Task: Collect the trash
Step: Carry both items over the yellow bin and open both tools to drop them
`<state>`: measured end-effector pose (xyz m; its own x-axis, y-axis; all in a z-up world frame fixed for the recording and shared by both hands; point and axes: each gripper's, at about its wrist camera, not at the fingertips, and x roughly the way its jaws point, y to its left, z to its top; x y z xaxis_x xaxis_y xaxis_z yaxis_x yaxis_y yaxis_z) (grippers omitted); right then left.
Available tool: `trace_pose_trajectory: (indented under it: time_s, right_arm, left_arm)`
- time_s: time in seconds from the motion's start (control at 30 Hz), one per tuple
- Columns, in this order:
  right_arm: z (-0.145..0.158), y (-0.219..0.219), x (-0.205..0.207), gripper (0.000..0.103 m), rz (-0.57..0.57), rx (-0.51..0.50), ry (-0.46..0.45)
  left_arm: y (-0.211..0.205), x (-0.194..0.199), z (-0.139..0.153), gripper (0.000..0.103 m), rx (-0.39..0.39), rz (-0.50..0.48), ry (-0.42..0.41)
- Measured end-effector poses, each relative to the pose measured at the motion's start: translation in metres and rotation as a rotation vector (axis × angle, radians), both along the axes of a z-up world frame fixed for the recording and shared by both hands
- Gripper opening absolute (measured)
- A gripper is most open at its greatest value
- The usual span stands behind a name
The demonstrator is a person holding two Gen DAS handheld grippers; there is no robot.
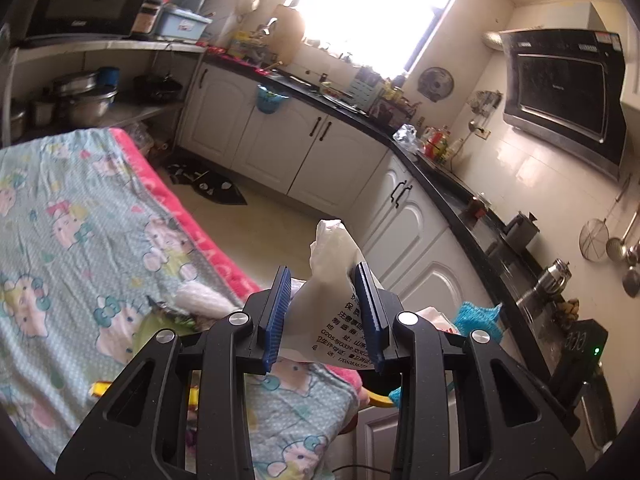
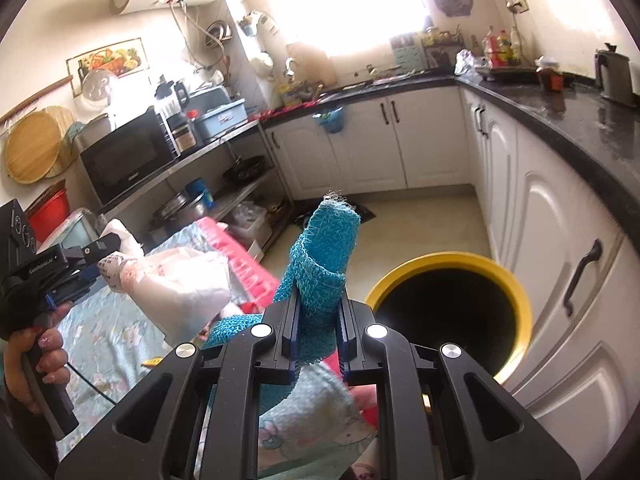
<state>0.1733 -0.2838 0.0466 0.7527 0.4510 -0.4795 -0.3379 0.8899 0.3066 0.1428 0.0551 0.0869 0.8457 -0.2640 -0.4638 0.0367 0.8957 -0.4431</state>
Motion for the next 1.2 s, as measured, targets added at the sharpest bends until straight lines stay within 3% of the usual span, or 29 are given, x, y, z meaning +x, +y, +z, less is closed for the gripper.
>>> trace_pose_trajectory:
  time_s: [0.63,1.2]
  right_arm:
    - [0.037,-0.063,0.007,0.014,-0.187,-0.093,-0.140]
    - [0.028,-0.092,0.031,0.014,-0.327,-0.169,-0.160]
  left_arm:
    - [-0.086,0.039,0.025,0.026,0.117,-0.115,-0.076]
    - [-0.158,0.075,0.010,0.027,0.299,-0.162,-0.098]
